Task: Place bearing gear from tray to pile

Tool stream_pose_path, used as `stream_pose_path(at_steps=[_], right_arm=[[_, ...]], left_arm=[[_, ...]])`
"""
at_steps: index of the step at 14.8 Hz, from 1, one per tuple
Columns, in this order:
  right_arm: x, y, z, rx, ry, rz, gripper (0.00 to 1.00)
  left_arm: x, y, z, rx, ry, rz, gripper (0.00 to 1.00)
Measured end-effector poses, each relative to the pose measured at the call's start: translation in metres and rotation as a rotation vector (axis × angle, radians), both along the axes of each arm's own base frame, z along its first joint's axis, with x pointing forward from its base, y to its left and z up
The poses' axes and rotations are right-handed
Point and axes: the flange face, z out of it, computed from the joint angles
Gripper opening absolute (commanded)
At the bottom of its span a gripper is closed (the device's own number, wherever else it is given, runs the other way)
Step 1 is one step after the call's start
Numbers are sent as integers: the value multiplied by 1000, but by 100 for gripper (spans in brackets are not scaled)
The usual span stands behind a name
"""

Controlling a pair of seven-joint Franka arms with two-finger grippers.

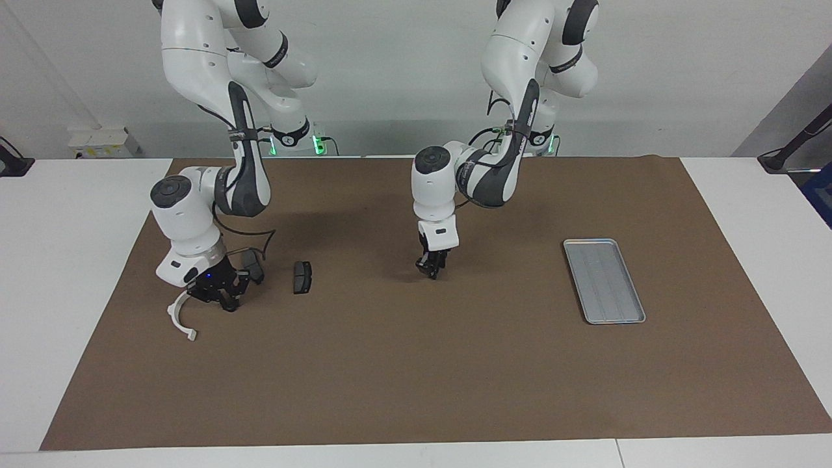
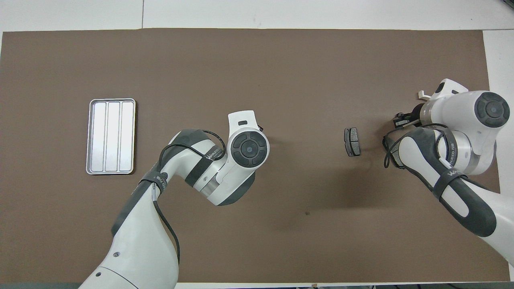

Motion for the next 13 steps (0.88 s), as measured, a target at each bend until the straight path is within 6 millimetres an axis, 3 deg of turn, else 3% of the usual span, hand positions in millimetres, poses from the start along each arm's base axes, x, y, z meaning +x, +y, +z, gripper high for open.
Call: stream_pose_path(at_steps=[2,3,4,5,6,8,9,13], right_arm=[[0,0,0,0,0,0,0],[0,0,0,0,0,0,0],[0,0,0,0,0,0,26],[0,0,0,0,0,0,74],[0,0,0,0,0,0,100],[0,1,0,0,-1,1,100],[0,2,0,1,-2,3,100],[8,14,12,3,-28,19,100]], left_arm=[[11,2,25,24,4,-110,100],[23,8,47,7,-15,-147,100],[38,22,74,-17,-41,-180,100],[57,46,107,-31,-73,-219,100],[73,75,136,-34,-102,-249,100],[98,133,171,-28,-145,-263,100],[109,162,178,-13,-154,-276,100],[141,286,169,110,-46,-540,100]])
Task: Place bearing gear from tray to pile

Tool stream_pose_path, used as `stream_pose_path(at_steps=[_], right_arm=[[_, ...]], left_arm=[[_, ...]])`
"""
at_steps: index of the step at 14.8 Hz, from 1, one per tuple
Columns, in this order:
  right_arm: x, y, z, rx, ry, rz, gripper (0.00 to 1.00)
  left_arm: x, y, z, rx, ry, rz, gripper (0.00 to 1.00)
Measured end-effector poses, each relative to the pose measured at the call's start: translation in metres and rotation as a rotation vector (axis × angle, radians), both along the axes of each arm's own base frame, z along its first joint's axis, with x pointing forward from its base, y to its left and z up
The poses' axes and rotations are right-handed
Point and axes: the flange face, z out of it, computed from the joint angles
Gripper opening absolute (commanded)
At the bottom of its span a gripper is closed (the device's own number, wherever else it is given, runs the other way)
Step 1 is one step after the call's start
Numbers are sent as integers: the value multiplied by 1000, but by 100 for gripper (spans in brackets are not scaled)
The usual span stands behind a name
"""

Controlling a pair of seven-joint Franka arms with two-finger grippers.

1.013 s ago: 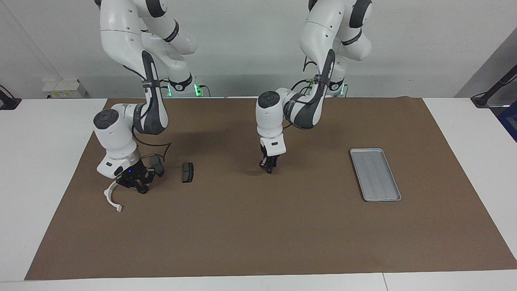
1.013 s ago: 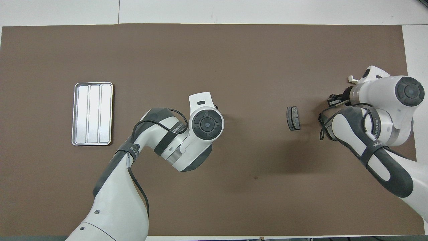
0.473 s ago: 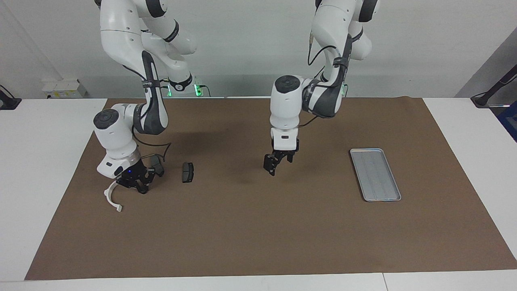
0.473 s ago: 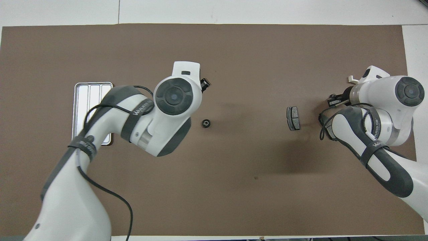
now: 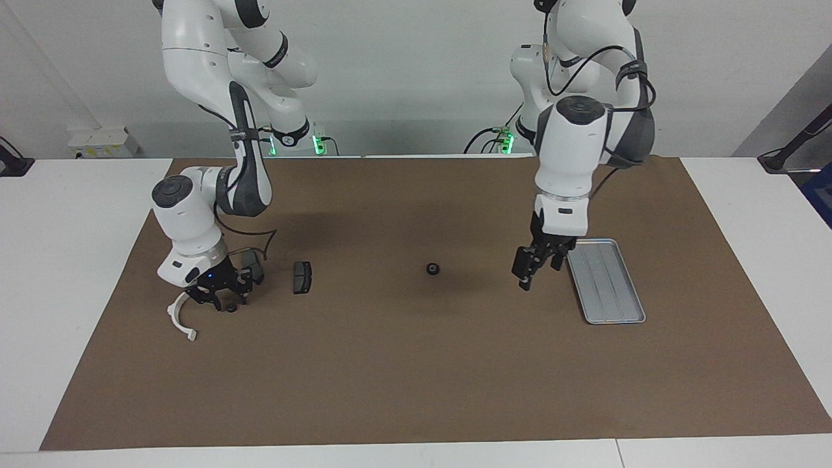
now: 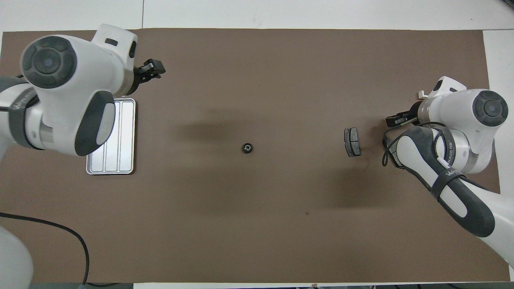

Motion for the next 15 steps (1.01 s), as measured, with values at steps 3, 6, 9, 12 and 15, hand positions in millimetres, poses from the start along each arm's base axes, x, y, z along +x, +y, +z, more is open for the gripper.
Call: stream_pose_path(at_steps=[3,6,9,12,15], right_arm=[[8,11,22,8,15,-14,100],[15,31,59,16,64,-30,100],[15,60,102,22,111,-64,100],[4,106,140,23,143,-123,100],[-13,162,168,24,168,-211,100]], left_arm=[[1,98,2,92,124,-243,100],[-11,143,13,127,231,-457,100],[-22,142,44,78,214,-465,100],[-39,141,87,46,170,-403,100],[-60,142,116,30,175,-352,100]])
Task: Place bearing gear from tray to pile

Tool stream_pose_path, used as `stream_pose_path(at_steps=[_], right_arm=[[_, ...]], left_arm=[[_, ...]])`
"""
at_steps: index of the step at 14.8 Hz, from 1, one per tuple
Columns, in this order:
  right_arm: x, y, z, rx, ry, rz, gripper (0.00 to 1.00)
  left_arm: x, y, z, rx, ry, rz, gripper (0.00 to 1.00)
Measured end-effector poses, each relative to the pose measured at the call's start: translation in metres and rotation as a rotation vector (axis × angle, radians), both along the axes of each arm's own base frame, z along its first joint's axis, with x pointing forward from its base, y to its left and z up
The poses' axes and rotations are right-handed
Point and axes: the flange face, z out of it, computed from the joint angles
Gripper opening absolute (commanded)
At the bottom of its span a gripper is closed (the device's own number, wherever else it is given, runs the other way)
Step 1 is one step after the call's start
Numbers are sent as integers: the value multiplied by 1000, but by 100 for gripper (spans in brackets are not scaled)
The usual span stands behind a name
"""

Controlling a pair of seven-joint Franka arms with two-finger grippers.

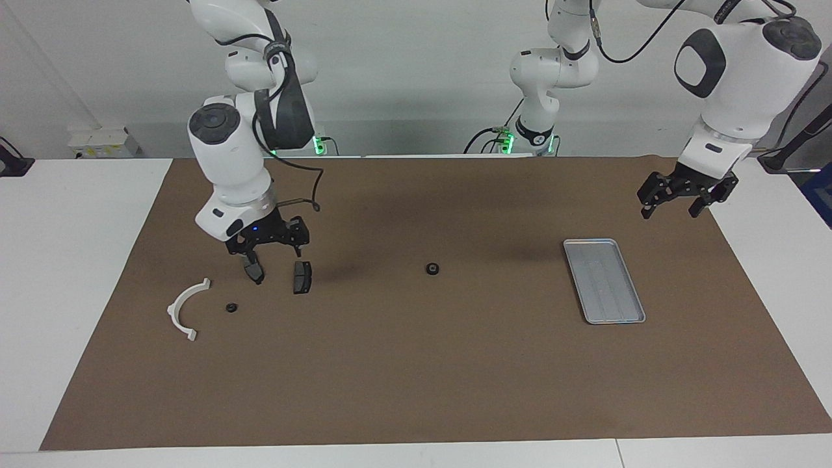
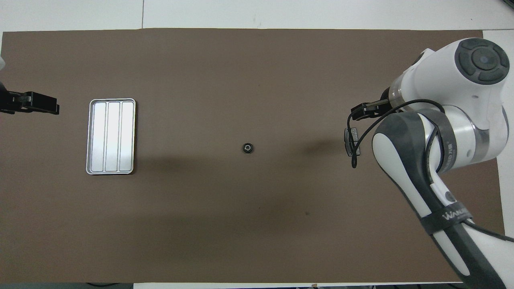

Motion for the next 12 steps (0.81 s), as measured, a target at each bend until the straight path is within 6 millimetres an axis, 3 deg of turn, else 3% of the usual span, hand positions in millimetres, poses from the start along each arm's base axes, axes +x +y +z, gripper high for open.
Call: stream_pose_path(at_steps=[3,8,12], right_arm=[[-21,59,15,0,6,-107,100],[-52,139,15,5,4,-252,100],[-77,197,0,4,9,-340,100]], left_arm=[[-14,-1,11,-3,31,5,100],[-42,0,-5,-10,89,2,100],[-34,0,24,-7,85,4,100]])
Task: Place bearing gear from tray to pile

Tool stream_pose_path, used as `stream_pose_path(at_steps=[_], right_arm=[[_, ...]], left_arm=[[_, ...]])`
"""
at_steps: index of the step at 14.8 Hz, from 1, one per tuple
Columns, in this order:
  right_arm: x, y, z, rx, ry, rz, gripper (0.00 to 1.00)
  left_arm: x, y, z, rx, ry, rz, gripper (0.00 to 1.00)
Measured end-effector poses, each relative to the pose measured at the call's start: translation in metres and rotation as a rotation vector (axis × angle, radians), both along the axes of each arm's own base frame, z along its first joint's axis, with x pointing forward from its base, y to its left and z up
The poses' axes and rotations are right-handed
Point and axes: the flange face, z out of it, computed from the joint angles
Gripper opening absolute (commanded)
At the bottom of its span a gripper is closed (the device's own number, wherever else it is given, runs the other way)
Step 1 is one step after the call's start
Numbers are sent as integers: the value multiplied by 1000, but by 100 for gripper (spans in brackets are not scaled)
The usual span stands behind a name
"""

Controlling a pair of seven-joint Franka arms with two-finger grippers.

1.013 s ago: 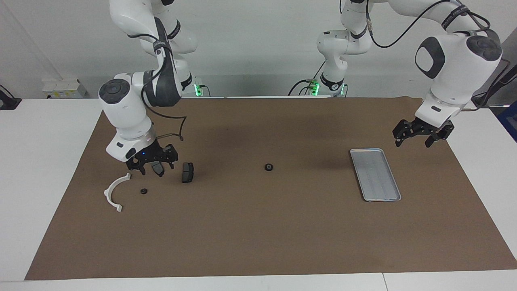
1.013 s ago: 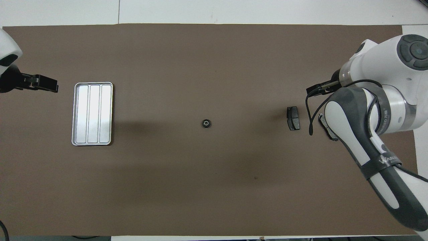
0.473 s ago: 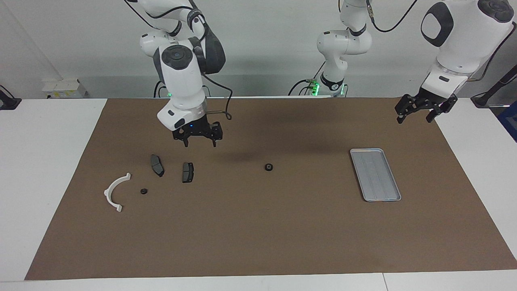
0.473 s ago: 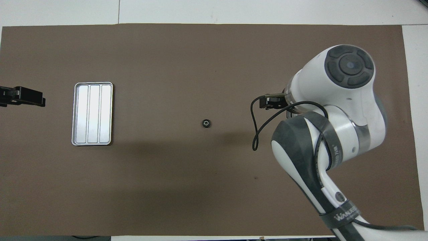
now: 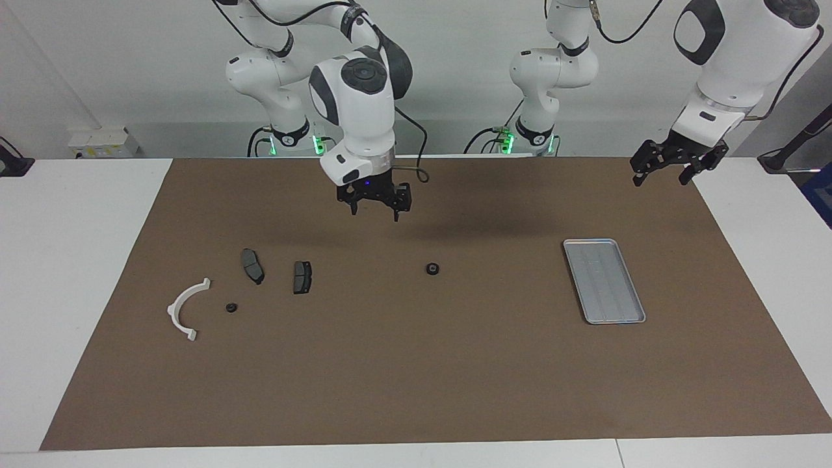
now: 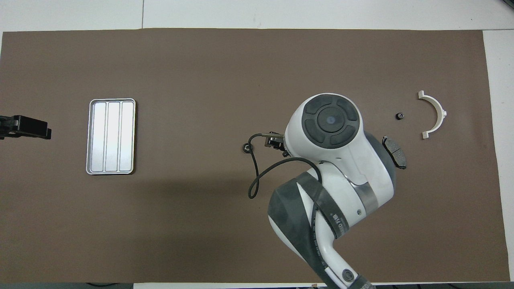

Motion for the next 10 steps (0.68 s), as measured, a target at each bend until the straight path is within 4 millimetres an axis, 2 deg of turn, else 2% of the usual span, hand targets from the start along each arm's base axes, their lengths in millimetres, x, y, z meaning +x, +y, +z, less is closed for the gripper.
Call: stream_pose_path(at_steps=[2,5,8,10], right_arm=[[-4,23,-18,7,-7,-31,100],[-2,47,-47,26,-26,-67,100],[4,55,-68,33,-31,-86,100],[7,64,-78,25,-28,-89,100]], left_arm=[[12,-2,4,3,32,0,100],[28,-7,-10,2,63,-4,100],[36,-9,-19,3,78,-7,100],[39,-10,-17,1,63,-10,100]])
